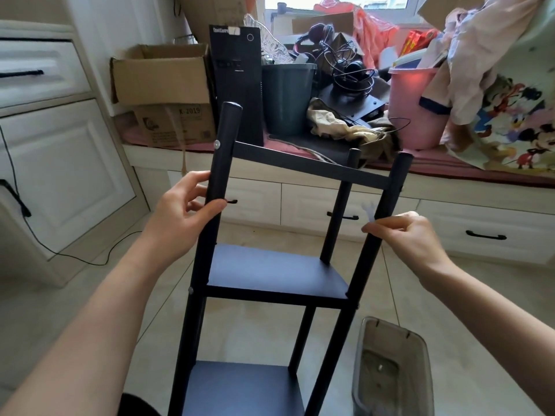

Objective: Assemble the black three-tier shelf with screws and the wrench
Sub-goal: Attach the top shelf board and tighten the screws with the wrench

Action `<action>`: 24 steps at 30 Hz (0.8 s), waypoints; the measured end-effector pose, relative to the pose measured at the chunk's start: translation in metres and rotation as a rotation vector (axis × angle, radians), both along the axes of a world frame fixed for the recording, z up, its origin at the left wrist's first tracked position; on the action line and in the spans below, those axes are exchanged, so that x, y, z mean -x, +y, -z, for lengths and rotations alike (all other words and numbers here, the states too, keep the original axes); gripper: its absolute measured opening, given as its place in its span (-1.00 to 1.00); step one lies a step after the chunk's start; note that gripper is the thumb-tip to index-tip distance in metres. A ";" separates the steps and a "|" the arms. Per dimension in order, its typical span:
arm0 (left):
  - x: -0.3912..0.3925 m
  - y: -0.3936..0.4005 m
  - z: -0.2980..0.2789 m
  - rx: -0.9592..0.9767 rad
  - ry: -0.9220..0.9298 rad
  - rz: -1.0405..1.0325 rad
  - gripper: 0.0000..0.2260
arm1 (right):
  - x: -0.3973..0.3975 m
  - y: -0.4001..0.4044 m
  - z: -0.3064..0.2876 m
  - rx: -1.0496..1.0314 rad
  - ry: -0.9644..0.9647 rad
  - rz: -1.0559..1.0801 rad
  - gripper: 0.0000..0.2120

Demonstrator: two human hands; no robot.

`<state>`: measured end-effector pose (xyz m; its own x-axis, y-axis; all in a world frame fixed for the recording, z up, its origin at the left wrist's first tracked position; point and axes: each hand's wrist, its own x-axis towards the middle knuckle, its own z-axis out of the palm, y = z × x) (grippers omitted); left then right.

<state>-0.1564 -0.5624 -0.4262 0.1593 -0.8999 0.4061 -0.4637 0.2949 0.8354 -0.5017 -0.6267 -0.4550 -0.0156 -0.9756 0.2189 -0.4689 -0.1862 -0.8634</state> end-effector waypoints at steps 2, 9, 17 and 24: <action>-0.004 -0.002 0.001 -0.021 -0.048 -0.021 -0.65 | -0.003 -0.006 -0.001 -0.030 -0.052 -0.024 -0.86; -0.009 -0.006 0.005 -0.034 -0.126 -0.167 -0.58 | -0.031 -0.005 -0.002 -0.079 -0.345 -0.065 -0.92; -0.020 -0.017 0.019 0.068 -0.014 -0.297 -0.63 | -0.059 0.025 -0.022 0.110 -0.296 -0.135 -0.91; -0.018 -0.030 0.031 0.070 0.054 -0.276 -0.61 | -0.069 0.053 -0.043 0.285 -0.073 -0.178 -0.95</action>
<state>-0.1381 -0.5926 -0.4576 0.4176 -0.7895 0.4497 -0.4900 0.2211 0.8432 -0.4325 -0.5735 -0.4124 0.1236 -0.8642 0.4876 -0.3461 -0.4981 -0.7951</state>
